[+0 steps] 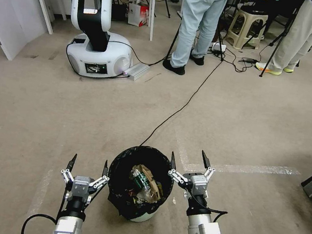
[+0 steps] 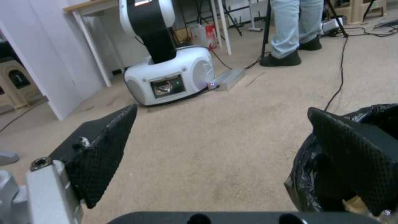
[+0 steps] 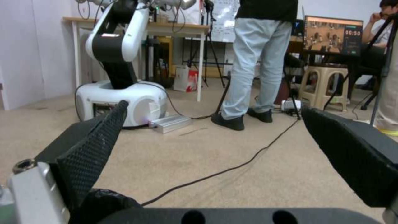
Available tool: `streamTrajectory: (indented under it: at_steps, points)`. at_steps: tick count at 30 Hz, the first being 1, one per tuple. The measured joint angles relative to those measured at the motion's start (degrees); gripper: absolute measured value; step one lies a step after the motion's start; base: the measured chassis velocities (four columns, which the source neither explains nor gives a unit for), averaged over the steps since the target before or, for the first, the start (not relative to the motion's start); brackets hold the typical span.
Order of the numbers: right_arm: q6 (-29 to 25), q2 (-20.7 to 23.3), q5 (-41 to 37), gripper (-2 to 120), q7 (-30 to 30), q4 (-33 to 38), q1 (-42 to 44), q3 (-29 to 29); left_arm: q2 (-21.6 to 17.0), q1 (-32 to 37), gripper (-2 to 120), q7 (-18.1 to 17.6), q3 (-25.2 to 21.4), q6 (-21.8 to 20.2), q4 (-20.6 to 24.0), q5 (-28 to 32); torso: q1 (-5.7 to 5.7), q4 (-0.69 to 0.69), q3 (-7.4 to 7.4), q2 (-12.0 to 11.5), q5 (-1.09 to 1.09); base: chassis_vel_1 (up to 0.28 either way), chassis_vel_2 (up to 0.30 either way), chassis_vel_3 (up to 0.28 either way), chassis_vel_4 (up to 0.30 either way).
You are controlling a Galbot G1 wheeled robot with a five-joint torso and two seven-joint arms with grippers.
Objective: Pick up the trash bin, then pick up the garbage from the floor and place it into the trash bin.
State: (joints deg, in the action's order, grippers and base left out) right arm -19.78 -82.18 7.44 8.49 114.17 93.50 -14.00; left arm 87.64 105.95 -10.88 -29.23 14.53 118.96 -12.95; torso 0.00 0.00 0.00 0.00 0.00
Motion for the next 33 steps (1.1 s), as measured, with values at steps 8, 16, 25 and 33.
streamTrajectory:
  at_steps: [8,16,25,33]
  points:
    - [0.0,0.0,0.0,100,-0.1,0.0,0.0,0.0,0.0,0.0,100,0.0,0.0,-0.2,0.0,0.1,0.00,0.00,0.00,0.0,0.00,0.000,0.000,0.000,0.000]
    - [0.0,0.0,0.0,100,-0.1,0.0,0.0,0.0,0.0,-0.1,100,-0.1,0.0,-0.2,0.0,0.2,0.00,0.00,0.00,0.0,0.00,0.000,0.000,0.000,0.000]
    - [0.0,0.0,-0.1,100,-0.1,0.0,0.0,0.0,0.0,-0.1,100,-0.1,0.0,-0.3,0.0,0.2,0.00,0.00,0.00,0.0,0.00,0.000,0.000,0.000,0.000]
    - [-0.1,0.0,-0.1,100,-0.1,0.0,0.0,0.0,0.0,-0.1,100,-0.1,0.0,-0.3,0.0,0.2,0.00,0.00,0.00,0.0,0.00,0.000,0.000,0.000,0.000]
